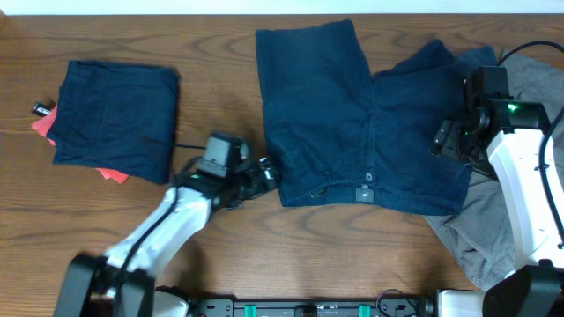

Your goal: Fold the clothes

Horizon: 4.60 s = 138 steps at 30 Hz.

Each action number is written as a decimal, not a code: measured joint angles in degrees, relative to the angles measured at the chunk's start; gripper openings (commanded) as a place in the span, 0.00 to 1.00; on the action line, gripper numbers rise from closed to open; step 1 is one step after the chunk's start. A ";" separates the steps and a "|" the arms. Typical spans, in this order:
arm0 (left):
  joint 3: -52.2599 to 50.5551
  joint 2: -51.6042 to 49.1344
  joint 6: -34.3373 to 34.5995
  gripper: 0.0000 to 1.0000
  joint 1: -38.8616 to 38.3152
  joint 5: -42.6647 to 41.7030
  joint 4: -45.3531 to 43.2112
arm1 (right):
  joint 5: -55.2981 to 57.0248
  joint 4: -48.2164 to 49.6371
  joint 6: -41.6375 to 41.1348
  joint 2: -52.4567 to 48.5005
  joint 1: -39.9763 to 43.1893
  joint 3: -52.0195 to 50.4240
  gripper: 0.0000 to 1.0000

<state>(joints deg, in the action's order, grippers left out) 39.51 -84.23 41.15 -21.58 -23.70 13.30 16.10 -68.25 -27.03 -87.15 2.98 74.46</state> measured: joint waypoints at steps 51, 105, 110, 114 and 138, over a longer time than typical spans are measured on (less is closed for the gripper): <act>15.74 10.84 -12.52 0.98 24.74 -2.95 36.59 | -18.97 12.28 17.92 -0.02 0.00 -8.48 0.01; 9.03 -9.75 -10.71 0.70 -7.63 -3.56 17.35 | -4.87 57.27 11.30 -18.86 32.17 -19.74 0.34; 9.03 -9.75 -10.71 0.71 -7.63 -3.56 17.35 | -9.20 55.41 9.70 -19.34 37.73 -17.99 0.55; 9.03 -9.75 -10.73 0.71 -7.63 -3.56 17.92 | -19.71 54.80 11.74 -19.28 37.07 -15.98 0.67; 8.94 -9.75 -10.51 0.83 -7.63 0.00 28.79 | -35.21 42.53 22.71 -19.10 -0.04 -11.58 0.69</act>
<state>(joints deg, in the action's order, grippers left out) 48.45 -93.97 30.63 -29.21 -23.70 42.09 -19.11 -25.71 -4.32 -106.26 2.94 62.87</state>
